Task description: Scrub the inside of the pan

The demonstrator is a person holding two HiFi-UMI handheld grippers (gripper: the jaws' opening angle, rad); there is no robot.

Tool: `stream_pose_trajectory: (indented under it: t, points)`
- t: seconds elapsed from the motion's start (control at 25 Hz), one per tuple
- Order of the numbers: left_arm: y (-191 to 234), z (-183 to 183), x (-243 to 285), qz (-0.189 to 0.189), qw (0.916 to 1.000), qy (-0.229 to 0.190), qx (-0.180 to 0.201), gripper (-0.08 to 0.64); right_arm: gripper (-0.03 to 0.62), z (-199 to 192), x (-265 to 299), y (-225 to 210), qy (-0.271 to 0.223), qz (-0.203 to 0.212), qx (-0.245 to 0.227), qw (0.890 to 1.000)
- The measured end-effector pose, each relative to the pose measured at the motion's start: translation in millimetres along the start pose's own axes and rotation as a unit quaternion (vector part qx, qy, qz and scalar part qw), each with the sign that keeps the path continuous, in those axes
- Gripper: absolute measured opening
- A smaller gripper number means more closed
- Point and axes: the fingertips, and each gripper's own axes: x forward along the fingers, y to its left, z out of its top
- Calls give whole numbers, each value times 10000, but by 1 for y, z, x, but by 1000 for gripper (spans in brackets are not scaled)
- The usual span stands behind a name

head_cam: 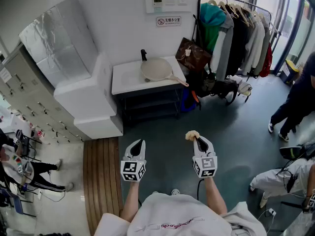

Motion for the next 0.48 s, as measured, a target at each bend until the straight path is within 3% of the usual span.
stream_pose_trajectory:
  t: [0.48]
  points:
    - [-27, 1, -4, 107, 9999, 42, 2, 0, 25, -6, -16, -17, 15, 176, 233, 9996]
